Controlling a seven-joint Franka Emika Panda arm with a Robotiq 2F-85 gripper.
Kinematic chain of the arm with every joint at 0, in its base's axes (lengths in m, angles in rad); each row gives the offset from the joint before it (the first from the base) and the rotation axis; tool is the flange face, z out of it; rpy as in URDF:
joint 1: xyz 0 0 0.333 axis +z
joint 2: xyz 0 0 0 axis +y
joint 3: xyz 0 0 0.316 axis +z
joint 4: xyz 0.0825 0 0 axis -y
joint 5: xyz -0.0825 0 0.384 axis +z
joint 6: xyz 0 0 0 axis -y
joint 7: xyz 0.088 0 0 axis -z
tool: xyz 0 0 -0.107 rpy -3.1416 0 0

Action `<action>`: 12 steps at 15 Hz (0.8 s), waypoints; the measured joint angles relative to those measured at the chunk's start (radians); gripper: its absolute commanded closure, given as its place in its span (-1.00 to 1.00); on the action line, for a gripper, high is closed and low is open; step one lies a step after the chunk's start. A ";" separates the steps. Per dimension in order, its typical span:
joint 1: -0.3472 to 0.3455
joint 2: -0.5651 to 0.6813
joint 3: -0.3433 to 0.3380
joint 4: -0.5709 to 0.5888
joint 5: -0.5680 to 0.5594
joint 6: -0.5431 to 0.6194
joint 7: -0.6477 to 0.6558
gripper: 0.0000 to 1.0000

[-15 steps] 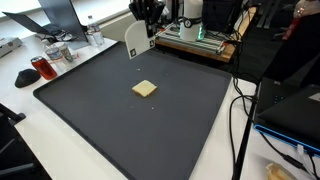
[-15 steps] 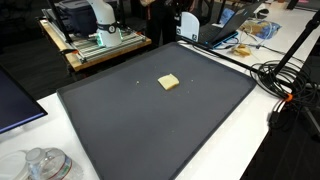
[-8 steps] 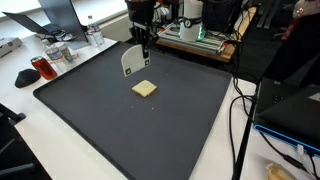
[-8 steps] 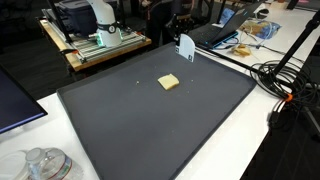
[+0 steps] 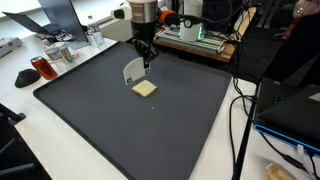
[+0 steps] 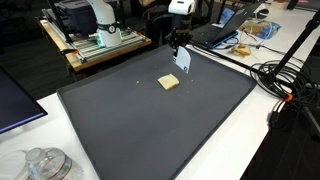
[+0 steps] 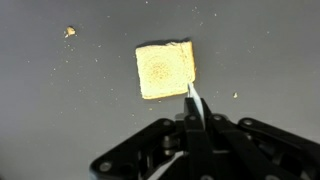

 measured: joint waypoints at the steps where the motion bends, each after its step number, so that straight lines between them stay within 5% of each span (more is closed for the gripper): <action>1: 0.005 0.008 -0.005 0.004 -0.007 0.010 0.015 0.98; 12: 0.057 0.041 -0.072 0.034 -0.193 0.070 0.202 0.98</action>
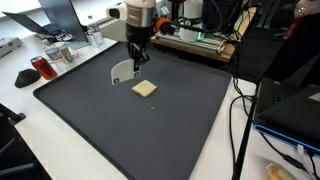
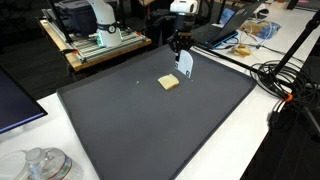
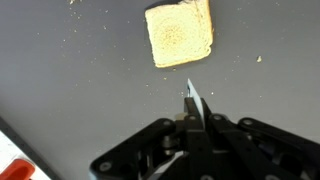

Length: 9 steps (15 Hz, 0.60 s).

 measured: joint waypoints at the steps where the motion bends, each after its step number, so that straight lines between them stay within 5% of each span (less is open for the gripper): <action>1: 0.005 0.000 0.000 0.006 -0.019 -0.018 0.011 0.98; 9: 0.092 0.012 0.015 0.074 -0.119 -0.205 0.131 0.98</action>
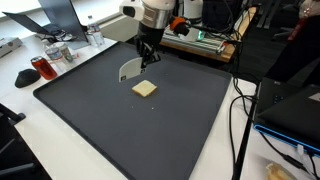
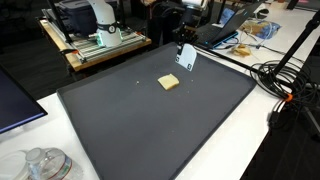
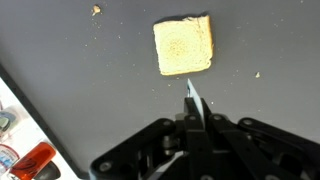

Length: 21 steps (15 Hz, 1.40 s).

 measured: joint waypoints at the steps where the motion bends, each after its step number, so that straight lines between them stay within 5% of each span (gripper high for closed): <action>1: 0.009 0.009 0.003 0.011 -0.012 -0.013 0.018 0.98; 21: 0.154 0.257 0.023 0.227 -0.178 -0.232 0.343 0.98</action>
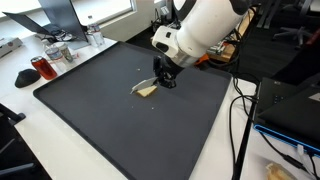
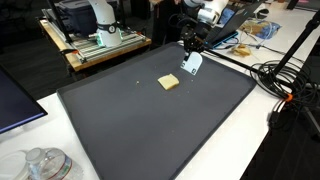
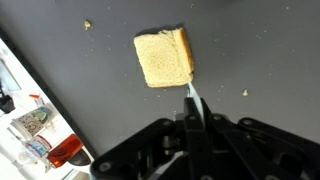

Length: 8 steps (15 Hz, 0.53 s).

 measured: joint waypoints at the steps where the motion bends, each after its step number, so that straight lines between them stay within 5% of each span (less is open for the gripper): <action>1: 0.002 0.011 0.002 0.009 0.000 -0.007 0.004 0.98; 8: -0.033 0.025 0.011 0.044 0.066 -0.002 -0.024 0.98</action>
